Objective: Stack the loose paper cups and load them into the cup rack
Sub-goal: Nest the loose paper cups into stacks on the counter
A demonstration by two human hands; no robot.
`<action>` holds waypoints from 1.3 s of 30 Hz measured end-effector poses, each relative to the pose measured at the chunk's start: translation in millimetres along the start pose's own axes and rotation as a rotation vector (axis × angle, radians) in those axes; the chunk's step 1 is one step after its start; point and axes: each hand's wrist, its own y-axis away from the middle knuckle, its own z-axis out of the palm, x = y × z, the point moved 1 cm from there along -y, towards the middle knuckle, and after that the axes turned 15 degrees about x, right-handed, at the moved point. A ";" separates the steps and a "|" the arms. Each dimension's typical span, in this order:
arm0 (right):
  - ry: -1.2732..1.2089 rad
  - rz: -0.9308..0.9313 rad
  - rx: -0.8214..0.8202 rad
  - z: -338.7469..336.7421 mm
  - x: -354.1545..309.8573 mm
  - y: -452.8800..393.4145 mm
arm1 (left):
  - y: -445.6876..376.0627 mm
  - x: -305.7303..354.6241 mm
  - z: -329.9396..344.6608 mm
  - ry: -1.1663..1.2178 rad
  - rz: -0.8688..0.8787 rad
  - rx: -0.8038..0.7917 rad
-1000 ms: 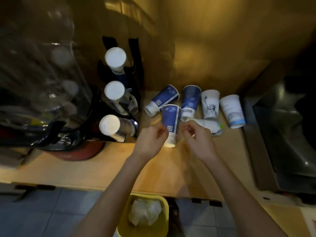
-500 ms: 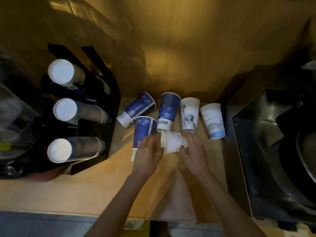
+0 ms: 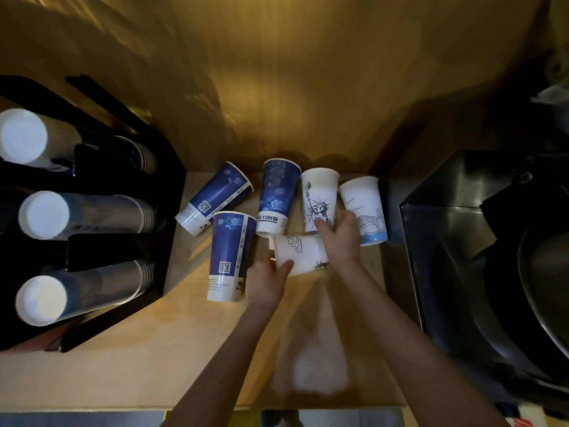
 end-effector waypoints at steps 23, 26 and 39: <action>-0.203 0.097 -0.010 -48.2 20.3 42.7 | -1.4 43.9 -84.8 -0.149 0.367 -0.025; -0.118 0.078 -0.058 -42.6 40.0 65.7 | 0.8 67.8 -111.6 -0.126 0.515 0.074; -0.002 0.020 -0.118 -27.1 59.4 87.8 | 51.3 100.2 -105.3 -0.264 1.255 0.087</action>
